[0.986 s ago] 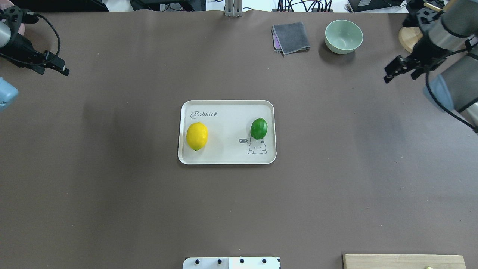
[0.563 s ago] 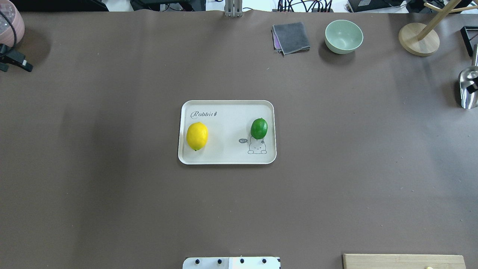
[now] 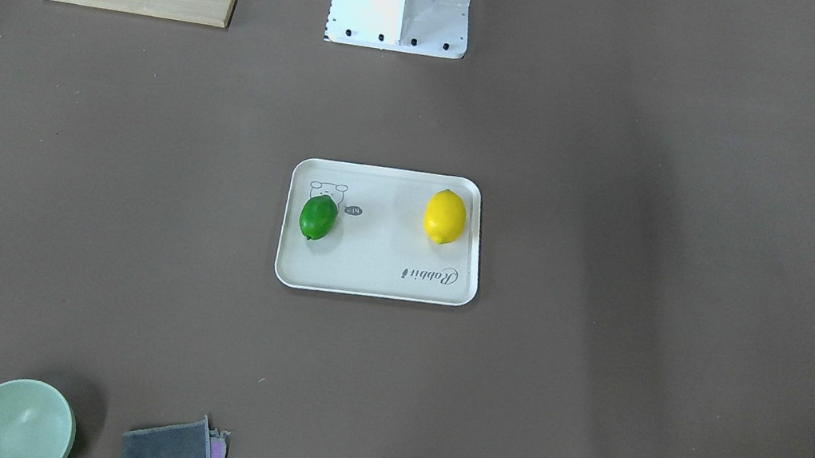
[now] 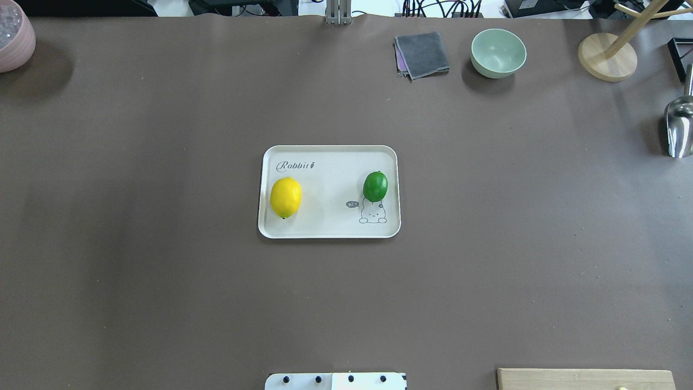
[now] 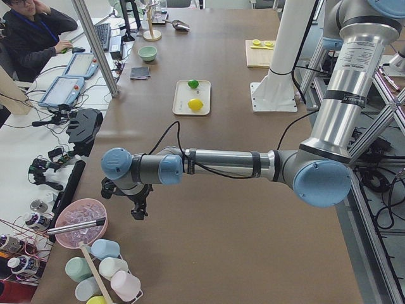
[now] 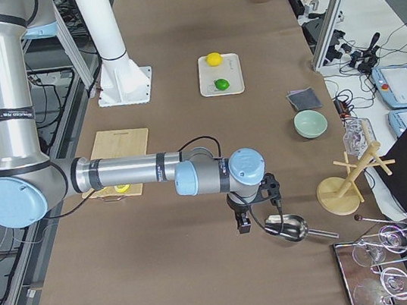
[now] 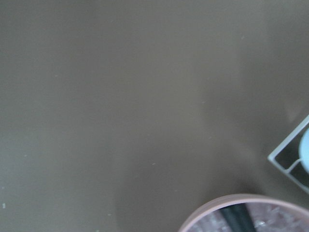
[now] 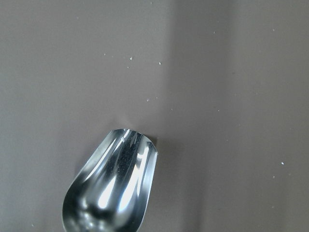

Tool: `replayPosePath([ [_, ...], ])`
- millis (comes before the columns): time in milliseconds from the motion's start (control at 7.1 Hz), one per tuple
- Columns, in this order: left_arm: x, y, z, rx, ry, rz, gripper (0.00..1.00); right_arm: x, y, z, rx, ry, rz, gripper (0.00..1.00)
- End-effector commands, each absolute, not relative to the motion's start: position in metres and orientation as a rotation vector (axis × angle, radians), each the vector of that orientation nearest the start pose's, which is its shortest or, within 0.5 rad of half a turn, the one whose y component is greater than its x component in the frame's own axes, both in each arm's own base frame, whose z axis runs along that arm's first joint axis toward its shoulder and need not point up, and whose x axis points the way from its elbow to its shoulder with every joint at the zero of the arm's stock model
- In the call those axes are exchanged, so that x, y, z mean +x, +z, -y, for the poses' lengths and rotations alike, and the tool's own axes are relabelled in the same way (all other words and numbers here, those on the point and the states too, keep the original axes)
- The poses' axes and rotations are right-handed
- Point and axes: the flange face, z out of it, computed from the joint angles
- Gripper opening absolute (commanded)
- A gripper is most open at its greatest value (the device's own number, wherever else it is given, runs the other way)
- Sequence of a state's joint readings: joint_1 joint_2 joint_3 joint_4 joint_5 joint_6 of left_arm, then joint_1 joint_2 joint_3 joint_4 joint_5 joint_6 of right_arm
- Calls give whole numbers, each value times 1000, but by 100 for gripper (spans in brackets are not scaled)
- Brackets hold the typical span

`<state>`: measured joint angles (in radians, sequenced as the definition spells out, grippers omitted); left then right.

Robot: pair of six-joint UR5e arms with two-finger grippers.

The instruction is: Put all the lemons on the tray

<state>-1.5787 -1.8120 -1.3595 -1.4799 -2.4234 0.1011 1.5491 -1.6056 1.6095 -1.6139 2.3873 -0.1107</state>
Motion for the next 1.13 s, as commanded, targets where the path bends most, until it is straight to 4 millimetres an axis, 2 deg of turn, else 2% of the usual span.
replayPosePath([
  [0,-74,651,534,-33,47,-804,98,50,656,468,-22,-99,819,100],
  [141,-75,652,523,-40,31,-804,98,50,654,468,-20,-96,819,100],
  [282,-75,671,504,-64,17,-808,98,49,653,469,-16,-99,819,100],
  [563,-75,677,499,-40,34,-806,98,49,653,469,-14,-97,826,100],
  [845,-74,697,477,41,63,-798,98,48,653,468,-16,-95,830,100],
  [986,-74,690,486,49,64,-798,98,48,654,468,-18,-96,828,100],
])
